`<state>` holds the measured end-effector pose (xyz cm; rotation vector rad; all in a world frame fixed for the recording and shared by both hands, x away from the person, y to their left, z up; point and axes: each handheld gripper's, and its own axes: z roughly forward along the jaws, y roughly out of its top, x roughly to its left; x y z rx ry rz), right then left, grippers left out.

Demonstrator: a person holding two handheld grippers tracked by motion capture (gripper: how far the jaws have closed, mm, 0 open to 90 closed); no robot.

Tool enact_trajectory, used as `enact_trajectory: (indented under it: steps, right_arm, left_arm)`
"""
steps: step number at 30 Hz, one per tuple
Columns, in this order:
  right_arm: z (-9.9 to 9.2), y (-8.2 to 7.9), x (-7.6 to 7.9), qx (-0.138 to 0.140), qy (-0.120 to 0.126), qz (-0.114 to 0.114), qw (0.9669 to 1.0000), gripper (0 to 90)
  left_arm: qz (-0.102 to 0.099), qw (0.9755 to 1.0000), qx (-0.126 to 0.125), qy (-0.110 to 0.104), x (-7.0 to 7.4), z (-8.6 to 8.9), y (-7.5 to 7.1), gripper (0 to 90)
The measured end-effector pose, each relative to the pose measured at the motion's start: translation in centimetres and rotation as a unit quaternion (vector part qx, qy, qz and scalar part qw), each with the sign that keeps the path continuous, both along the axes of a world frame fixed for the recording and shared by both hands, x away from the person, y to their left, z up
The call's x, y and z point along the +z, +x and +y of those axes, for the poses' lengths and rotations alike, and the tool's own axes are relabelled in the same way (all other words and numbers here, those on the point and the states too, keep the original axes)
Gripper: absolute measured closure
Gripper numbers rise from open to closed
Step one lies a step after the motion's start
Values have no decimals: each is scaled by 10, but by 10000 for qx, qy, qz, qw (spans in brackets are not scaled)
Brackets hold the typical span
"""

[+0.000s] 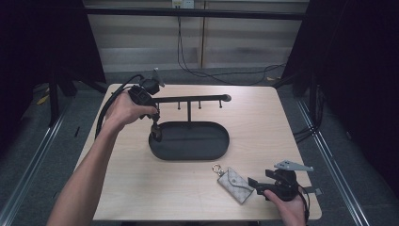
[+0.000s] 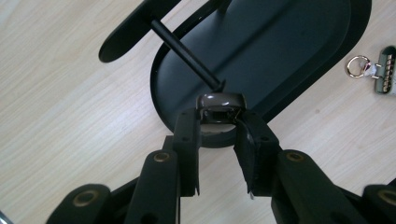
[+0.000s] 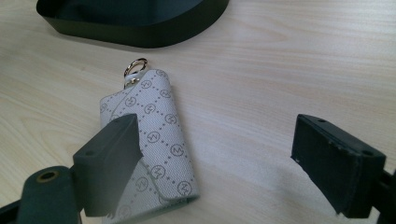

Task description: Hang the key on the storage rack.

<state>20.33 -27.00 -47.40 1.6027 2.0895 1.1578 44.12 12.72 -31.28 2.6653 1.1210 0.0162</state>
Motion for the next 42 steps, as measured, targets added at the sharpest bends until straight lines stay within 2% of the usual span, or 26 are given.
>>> enact_trajectory:
  steps: [3,4,13,24,27,31,34,36,38,42]
  right_arm:
    - [0,0,0,1,-1,3,10000,150]
    - [0,0,0,6,4,13,10000,150]
    - [0,0,0,14,-5,28,10000,151]
    - [0,0,0,29,-9,48,10000,150]
    - [0,0,-1,29,-9,47,10000,151]
    - [0,1,-1,9,0,63,10000,151]
    - [0,1,-1,12,-5,60,10000,151]
    - [1,1,-1,23,-11,49,10000,151]
    - [1,1,-1,27,-16,47,10000,151]
    - [0,0,-1,20,-12,54,10000,151]
  left_arm:
    - [-90,9999,136,-36,1,-1,2,707]
    - [-41,9999,124,-37,0,-2,3,707]
    - [-123,9997,202,-11,-1,-6,8,706]
    - [-28,9996,288,9,-3,-7,14,704]
    - [-57,9995,295,43,-3,-8,14,703]
    - [-12,9994,344,-17,-5,-7,14,691]
    - [38,9995,309,52,-9,-7,13,608]
    - [77,9994,326,-16,-14,-7,13,500]
    - [222,9992,315,-60,-17,-5,13,433]
    - [94,9988,347,-330,-12,4,10,346]
